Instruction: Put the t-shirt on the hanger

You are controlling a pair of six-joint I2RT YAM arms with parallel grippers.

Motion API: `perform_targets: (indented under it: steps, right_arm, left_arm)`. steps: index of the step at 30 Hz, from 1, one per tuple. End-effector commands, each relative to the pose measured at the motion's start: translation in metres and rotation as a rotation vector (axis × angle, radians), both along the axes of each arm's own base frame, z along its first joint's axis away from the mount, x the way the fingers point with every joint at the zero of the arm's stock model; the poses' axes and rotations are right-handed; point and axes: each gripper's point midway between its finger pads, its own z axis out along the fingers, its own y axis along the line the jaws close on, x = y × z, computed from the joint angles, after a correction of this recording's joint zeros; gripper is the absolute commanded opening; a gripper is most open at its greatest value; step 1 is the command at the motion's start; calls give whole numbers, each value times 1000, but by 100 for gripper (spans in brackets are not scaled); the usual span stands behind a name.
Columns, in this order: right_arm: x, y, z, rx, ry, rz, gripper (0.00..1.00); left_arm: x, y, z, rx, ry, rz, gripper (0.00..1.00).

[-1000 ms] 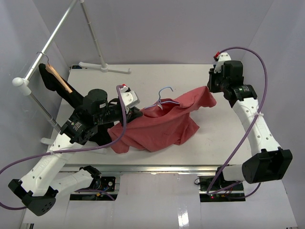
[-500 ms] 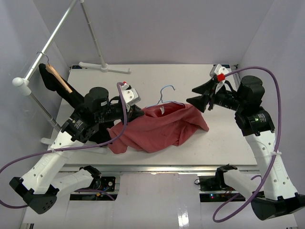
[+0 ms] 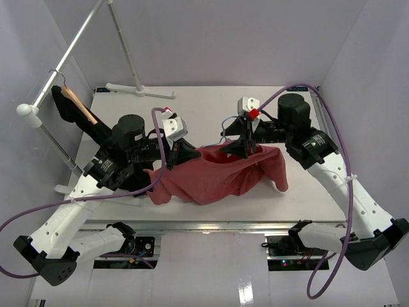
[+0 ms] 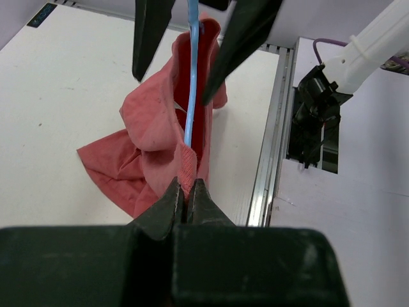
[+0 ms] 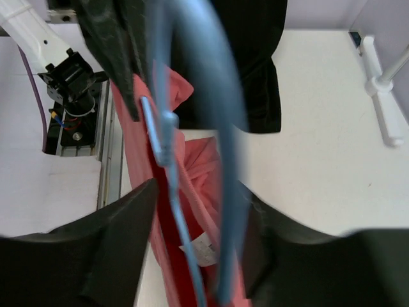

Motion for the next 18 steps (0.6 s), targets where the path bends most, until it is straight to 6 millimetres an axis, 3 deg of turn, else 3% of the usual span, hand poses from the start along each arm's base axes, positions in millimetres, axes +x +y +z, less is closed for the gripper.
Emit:
perform_targets:
  steps: [1,3,4,10,14,18]
  right_arm:
    - [13,4,3,-27,-32,-39,42]
    - [18,2,6,-29,-36,-71,14]
    - [23,0,8,-29,-37,-111,9]
    - [33,-29,45,-4,-43,-305,8]
    - [36,-42,50,-12,-33,-361,8]
    - [20,-40,50,-13,-25,-286,8]
  left_arm:
    - [-11,-6,37,-92,-68,-72,0]
    - [-12,-7,39,-97,-71,-81,0]
    - [-10,-7,41,-95,-69,-79,0]
    - [28,9,34,29,-13,162,4]
    - [34,23,38,29,-35,252,11]
    - [39,34,46,22,-51,328,22]
